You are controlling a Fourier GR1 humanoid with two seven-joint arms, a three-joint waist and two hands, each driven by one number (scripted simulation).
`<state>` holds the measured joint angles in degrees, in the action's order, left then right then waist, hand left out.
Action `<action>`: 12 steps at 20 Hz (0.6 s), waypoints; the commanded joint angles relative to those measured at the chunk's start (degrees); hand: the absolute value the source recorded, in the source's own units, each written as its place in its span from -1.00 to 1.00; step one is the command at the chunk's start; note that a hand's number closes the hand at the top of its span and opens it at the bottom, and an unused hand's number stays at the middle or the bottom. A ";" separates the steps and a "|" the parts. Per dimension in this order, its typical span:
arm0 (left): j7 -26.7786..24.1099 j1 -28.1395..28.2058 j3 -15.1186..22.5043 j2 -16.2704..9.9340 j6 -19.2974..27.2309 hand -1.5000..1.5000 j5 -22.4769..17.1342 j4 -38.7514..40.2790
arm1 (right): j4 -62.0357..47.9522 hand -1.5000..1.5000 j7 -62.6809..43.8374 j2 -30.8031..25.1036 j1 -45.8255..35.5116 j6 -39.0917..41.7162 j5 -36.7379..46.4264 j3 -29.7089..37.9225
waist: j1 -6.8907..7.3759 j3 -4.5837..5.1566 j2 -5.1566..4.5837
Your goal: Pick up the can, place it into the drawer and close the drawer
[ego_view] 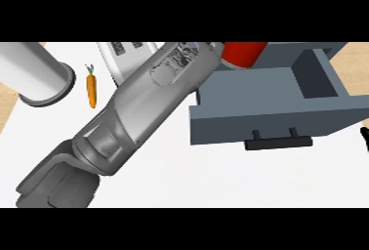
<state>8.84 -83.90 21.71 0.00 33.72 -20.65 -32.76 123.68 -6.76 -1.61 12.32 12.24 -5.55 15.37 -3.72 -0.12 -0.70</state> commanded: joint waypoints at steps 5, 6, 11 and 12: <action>-4.92 -0.31 5.21 0.00 0.42 1.00 -4.79 5.64 | -1.65 -1.00 0.23 -0.02 -1.75 -0.37 1.94 -1.05 | -0.95 -0.03 -0.44; -5.98 1.25 6.87 0.00 2.90 1.00 -5.80 4.83 | -2.55 -1.00 -2.12 -1.78 -5.25 -0.56 -0.01 0.24 | -1.72 -0.05 -0.68; -8.94 0.32 7.53 0.00 2.69 1.00 -6.68 8.65 | -3.48 -1.00 1.11 0.45 -4.27 -1.64 2.04 -0.81 | -1.76 -0.05 -0.74; -8.08 -0.46 8.02 0.00 3.57 1.00 -7.46 8.82 | -3.67 -1.00 1.23 -0.92 -4.00 0.18 0.20 -0.06 | -2.52 -0.08 -0.80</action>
<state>2.35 -84.55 28.27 0.00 36.49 -26.48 -25.31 121.17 -6.31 -1.72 9.22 11.65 -4.13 14.47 -5.53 -0.17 -1.36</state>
